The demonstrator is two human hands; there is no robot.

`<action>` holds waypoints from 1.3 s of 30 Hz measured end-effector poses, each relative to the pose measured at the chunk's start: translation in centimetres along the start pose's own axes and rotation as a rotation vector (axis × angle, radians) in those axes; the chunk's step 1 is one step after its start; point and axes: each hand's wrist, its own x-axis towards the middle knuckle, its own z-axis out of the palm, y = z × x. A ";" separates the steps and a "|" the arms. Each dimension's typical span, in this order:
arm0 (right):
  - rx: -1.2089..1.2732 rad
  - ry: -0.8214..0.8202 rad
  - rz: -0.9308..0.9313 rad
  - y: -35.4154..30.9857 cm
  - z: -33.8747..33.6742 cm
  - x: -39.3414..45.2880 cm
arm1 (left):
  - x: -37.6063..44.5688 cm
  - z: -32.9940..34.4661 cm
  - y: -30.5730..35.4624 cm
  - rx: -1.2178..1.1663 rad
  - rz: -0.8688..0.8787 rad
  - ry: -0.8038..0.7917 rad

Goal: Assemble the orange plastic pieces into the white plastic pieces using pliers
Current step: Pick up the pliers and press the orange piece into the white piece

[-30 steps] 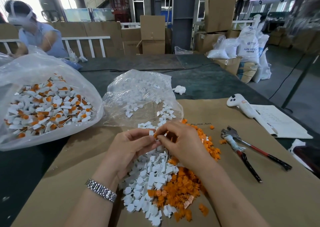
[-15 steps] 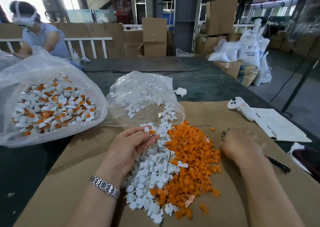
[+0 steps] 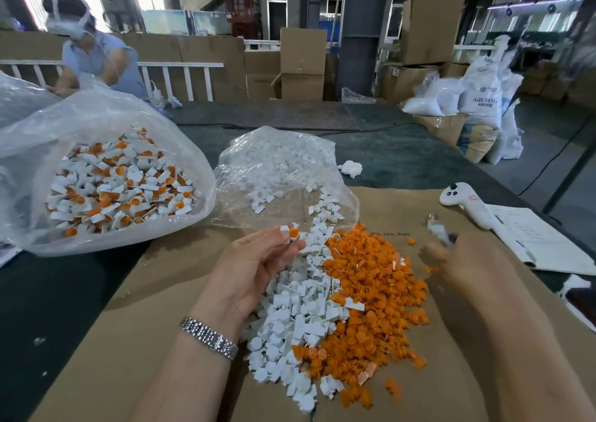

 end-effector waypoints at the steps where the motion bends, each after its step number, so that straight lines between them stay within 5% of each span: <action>1: 0.121 -0.030 -0.030 -1.2 -0.9 -0.8 | 0.0 -0.1 0.1 -0.031 -0.005 0.001; 5: 0.313 -0.426 -0.258 -5.9 -2.3 -3.7 | 0.0 -0.3 0.4 -0.105 -0.007 0.003; 9: 0.497 -0.769 -0.268 -8.7 -0.7 -5.1 | -0.3 -0.3 0.7 -0.060 0.004 0.004; 15: 0.237 -0.698 -0.346 -10.6 1.2 -5.8 | -0.5 -0.1 0.8 -0.076 0.042 -0.033; 39: 0.225 -0.685 -0.379 -11.0 3.0 -6.8 | -1.0 0.2 0.4 0.219 0.227 0.102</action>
